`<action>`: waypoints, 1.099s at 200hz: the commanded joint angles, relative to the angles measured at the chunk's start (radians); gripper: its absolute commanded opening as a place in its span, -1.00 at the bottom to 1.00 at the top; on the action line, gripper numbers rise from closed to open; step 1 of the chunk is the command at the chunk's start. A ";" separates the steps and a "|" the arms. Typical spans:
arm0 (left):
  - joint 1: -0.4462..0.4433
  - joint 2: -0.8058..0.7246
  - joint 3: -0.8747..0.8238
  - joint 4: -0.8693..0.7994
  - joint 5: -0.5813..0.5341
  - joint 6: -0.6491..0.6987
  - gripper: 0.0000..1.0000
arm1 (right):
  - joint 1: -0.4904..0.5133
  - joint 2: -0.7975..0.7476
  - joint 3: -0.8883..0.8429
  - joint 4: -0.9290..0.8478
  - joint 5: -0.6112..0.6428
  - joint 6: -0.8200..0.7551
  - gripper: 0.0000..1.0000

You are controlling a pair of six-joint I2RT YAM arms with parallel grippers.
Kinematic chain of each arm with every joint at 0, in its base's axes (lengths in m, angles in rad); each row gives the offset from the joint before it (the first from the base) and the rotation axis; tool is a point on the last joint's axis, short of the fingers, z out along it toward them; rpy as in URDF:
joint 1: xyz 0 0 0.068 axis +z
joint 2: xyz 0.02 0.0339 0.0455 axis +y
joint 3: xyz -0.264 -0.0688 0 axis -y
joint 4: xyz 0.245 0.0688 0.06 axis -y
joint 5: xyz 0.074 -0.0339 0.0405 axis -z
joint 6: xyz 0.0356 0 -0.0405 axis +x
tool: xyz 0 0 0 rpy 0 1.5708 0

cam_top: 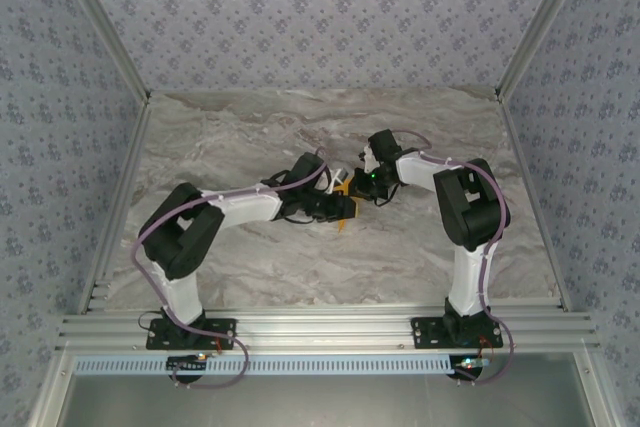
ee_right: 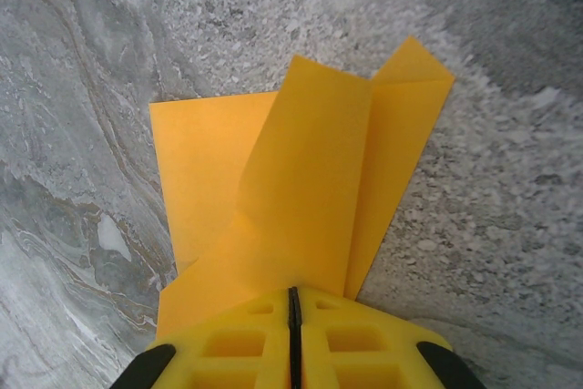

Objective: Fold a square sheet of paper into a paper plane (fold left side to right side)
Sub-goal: Fold the wing for the fifth time at the center of the table.

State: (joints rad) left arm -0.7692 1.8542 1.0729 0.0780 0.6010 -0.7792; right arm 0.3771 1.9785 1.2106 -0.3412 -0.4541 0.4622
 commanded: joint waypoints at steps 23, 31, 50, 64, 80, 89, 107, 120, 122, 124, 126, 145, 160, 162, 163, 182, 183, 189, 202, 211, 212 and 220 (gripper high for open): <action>0.007 0.031 0.030 -0.057 -0.022 0.014 -0.63 | -0.002 0.059 -0.041 -0.107 0.059 -0.010 -0.78; 0.007 0.029 0.030 -0.060 -0.024 0.015 -0.63 | -0.001 0.059 -0.041 -0.107 0.058 -0.010 -0.79; 0.008 0.026 0.031 -0.071 -0.026 0.023 -0.62 | -0.001 0.060 -0.040 -0.107 0.057 -0.010 -0.78; 0.008 0.024 0.031 -0.078 -0.029 0.028 -0.62 | -0.001 0.059 -0.039 -0.107 0.057 -0.010 -0.78; 0.007 0.020 0.030 -0.081 -0.033 0.033 -0.61 | -0.001 0.059 -0.040 -0.108 0.057 -0.011 -0.79; 0.007 0.017 0.032 -0.086 -0.035 0.037 -0.61 | 0.000 0.059 -0.040 -0.108 0.057 -0.010 -0.78; 0.008 0.008 0.034 -0.092 -0.039 0.041 -0.60 | 0.000 0.059 -0.040 -0.111 0.057 -0.010 -0.78; 0.008 -0.003 0.034 -0.103 -0.047 0.050 -0.60 | -0.001 0.058 -0.040 -0.112 0.056 -0.010 -0.78; 0.008 -0.005 0.034 -0.106 -0.049 0.049 -0.60 | -0.001 0.059 -0.040 -0.111 0.057 -0.010 -0.78; 0.008 -0.007 0.035 -0.108 -0.051 0.052 -0.60 | -0.001 0.059 -0.040 -0.111 0.057 -0.010 -0.78; 0.008 -0.009 0.035 -0.109 -0.053 0.054 -0.60 | -0.001 0.059 -0.039 -0.111 0.058 -0.010 -0.78; 0.011 -0.025 0.032 -0.124 -0.059 0.068 -0.61 | -0.001 0.060 -0.039 -0.111 0.057 -0.010 -0.78; 0.013 -0.028 0.033 -0.127 -0.059 0.070 -0.63 | 0.000 0.059 -0.036 -0.111 0.057 -0.010 -0.79; 0.013 -0.029 0.032 -0.127 -0.059 0.069 -0.63 | 0.001 0.060 -0.037 -0.111 0.057 -0.011 -0.78; 0.013 -0.029 0.033 -0.127 -0.059 0.069 -0.63 | 0.001 0.060 -0.037 -0.112 0.057 -0.011 -0.78; 0.013 -0.020 0.034 -0.126 -0.059 0.071 -0.63 | 0.002 0.060 -0.037 -0.114 0.057 -0.010 -0.78; 0.012 -0.019 0.035 -0.126 -0.059 0.071 -0.63 | 0.002 0.060 -0.036 -0.113 0.057 -0.010 -0.78; 0.012 -0.014 0.036 -0.126 -0.060 0.071 -0.63 | 0.002 0.060 -0.036 -0.114 0.057 -0.010 -0.79; 0.013 -0.001 0.037 -0.124 -0.058 0.071 -0.63 | 0.002 0.060 -0.036 -0.114 0.057 -0.010 -0.78; 0.013 0.008 0.038 -0.123 -0.055 0.070 -0.63 | 0.003 0.061 -0.034 -0.114 0.057 -0.010 -0.78; 0.013 0.009 0.039 -0.122 -0.054 0.070 -0.63 | 0.003 0.060 -0.034 -0.114 0.057 -0.010 -0.78; 0.012 0.018 0.040 -0.122 -0.055 0.070 -0.63 | 0.003 0.062 -0.035 -0.116 0.057 -0.010 -0.78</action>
State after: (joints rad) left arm -0.7593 1.8606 1.0840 -0.0280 0.5491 -0.7292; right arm 0.3756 1.9785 1.2106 -0.3412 -0.4591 0.4622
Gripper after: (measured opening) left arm 0.186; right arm 0.109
